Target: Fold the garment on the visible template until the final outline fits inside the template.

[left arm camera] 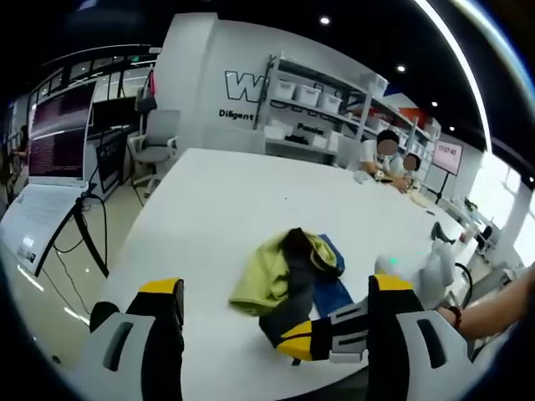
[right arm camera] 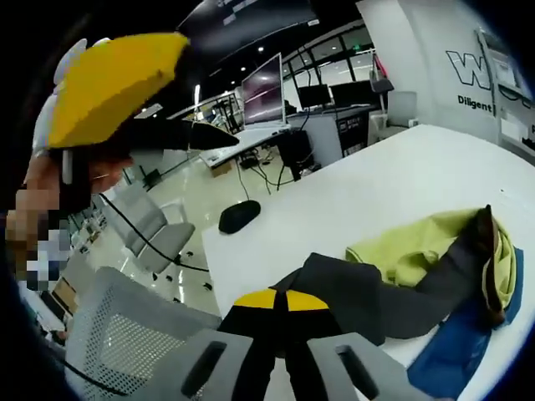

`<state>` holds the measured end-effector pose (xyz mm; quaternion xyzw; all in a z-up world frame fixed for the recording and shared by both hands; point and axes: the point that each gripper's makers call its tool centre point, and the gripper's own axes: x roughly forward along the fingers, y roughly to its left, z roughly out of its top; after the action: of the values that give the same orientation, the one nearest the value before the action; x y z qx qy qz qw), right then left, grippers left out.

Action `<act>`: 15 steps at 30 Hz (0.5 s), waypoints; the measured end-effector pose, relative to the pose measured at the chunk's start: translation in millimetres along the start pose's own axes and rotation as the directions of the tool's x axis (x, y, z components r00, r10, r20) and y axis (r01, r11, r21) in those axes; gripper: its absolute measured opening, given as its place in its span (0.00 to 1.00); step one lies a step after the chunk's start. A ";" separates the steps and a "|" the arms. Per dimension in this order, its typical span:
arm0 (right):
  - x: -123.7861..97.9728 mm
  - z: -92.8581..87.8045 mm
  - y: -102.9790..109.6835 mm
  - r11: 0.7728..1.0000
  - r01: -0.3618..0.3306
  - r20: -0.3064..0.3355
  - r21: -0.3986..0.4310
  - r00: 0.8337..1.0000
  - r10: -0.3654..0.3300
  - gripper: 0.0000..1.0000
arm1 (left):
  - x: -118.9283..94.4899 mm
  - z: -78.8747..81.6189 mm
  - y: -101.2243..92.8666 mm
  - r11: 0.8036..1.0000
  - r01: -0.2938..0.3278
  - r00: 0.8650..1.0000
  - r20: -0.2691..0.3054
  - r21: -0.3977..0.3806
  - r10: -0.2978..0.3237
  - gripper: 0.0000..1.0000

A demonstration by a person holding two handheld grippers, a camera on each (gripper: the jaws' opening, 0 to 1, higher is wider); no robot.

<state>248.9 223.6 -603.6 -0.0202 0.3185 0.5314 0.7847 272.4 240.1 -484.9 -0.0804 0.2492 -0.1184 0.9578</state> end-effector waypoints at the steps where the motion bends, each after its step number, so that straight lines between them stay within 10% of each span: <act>1: 5.8 -3.6 -1.4 1.000 0.000 -0.007 0.008 1.000 0.000 0.00 | 0.0 0.2 1.8 1.000 -0.003 1.000 0.003 -0.002 0.003 0.89; 8: 16.9 -18.4 -11.4 1.000 0.017 -0.031 0.021 0.999 -0.017 0.01 | 2.8 -0.9 7.0 1.000 -0.005 1.000 -0.004 0.001 0.005 0.89; 15: -8.5 7.1 -26.4 0.996 0.084 0.105 -0.006 0.991 -0.083 0.36 | 5.8 1.9 9.7 1.000 -0.010 1.000 0.002 0.005 0.010 0.88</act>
<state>272.7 207.7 -601.6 -0.0098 0.2731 0.5001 0.8217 280.0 248.1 -487.9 -0.0769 0.2484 -0.1143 0.9588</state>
